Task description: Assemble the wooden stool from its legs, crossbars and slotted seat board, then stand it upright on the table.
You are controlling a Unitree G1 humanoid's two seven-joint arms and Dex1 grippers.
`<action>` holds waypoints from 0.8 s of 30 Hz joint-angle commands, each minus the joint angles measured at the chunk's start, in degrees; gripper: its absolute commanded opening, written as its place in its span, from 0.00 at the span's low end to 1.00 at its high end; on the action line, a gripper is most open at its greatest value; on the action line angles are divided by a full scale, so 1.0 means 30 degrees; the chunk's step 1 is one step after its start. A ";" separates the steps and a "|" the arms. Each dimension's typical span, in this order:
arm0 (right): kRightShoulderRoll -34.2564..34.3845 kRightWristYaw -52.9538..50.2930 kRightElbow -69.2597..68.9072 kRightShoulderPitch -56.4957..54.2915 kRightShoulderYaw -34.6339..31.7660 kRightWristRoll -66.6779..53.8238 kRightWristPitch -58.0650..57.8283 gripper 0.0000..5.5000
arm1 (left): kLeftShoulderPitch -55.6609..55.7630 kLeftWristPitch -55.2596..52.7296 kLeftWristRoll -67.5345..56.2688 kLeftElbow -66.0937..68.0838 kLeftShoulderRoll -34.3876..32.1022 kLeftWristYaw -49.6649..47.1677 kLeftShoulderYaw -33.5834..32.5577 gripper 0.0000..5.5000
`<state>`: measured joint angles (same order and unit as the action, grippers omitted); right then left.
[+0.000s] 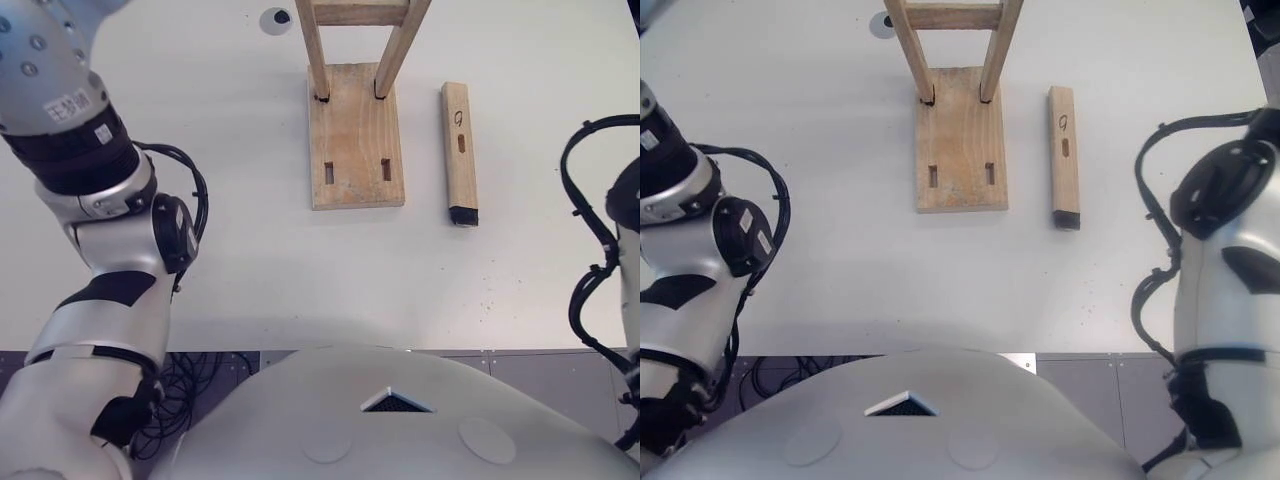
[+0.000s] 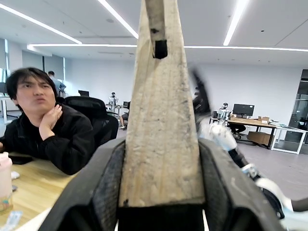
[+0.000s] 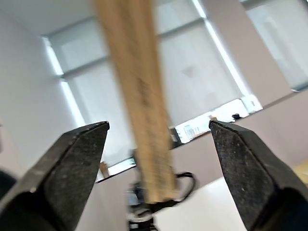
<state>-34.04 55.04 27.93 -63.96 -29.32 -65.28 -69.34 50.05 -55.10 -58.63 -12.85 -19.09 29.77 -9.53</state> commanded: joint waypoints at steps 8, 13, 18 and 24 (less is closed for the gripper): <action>0.0297 -0.0227 0.0094 -0.0303 0.0999 0.0485 -0.0199 0.69 | -0.3318 0.0897 0.0528 -0.2053 0.0911 0.0019 0.2037 0.36; -0.0123 0.0347 0.0930 -0.0475 0.1099 0.0464 -0.0492 0.65 | -0.4140 0.0868 0.0270 -0.1996 0.1061 -0.0050 0.1782 0.36; -0.1070 0.2155 0.1379 -0.0483 0.1054 0.0348 -0.1604 0.48 | -0.5023 0.0376 -0.1191 -0.1718 0.1283 0.0123 0.1406 0.36; -0.0752 0.2915 -0.0047 0.0550 0.1728 0.0947 -0.1099 0.39 | -0.5615 0.0508 -0.1135 -0.1166 0.1180 0.0125 0.1681 0.36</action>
<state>-36.64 62.34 31.31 -63.49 -24.68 -62.49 -73.81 34.64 -53.46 -63.64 -18.03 -15.06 31.38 -4.57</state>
